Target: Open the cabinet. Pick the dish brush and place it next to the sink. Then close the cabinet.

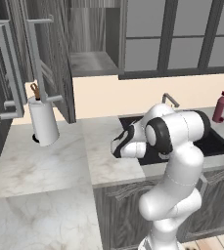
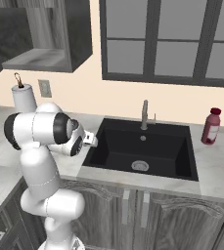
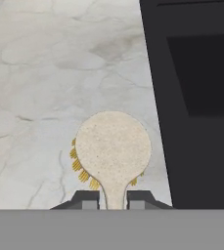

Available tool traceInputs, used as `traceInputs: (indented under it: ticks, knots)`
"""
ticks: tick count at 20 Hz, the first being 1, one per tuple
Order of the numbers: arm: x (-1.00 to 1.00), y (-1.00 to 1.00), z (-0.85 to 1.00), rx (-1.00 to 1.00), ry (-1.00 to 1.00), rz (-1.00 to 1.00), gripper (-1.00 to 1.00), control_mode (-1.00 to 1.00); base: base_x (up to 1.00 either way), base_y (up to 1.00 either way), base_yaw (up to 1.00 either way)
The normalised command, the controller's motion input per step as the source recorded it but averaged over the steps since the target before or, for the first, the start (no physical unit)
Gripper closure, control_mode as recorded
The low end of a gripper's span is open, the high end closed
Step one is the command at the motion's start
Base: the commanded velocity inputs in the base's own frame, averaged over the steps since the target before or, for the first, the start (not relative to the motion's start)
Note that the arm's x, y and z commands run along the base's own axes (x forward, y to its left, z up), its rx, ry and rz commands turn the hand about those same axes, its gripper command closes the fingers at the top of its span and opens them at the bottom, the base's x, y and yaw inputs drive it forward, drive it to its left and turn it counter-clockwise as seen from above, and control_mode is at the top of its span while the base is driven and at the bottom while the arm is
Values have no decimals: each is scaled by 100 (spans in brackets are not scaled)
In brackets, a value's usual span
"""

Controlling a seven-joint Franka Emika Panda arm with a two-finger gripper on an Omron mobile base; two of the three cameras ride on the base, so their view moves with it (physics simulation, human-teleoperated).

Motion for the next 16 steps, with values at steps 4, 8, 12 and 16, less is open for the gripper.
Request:
traceInputs:
  ticks: [4, 8, 12, 16]
  knots:
    - [26, -3, -14, 0, 0, 0, 100, -100, 0, 0, 0]
    - [32, 0, -20, 0, 0, 0, 100, -100, 0, 0, 0]
    - [29, 0, -26, 0, 0, 0, 100, -100, 0, 0, 0]
    - [26, -2, -35, -1, 0, 0, 100, -100, 0, 0, 0]
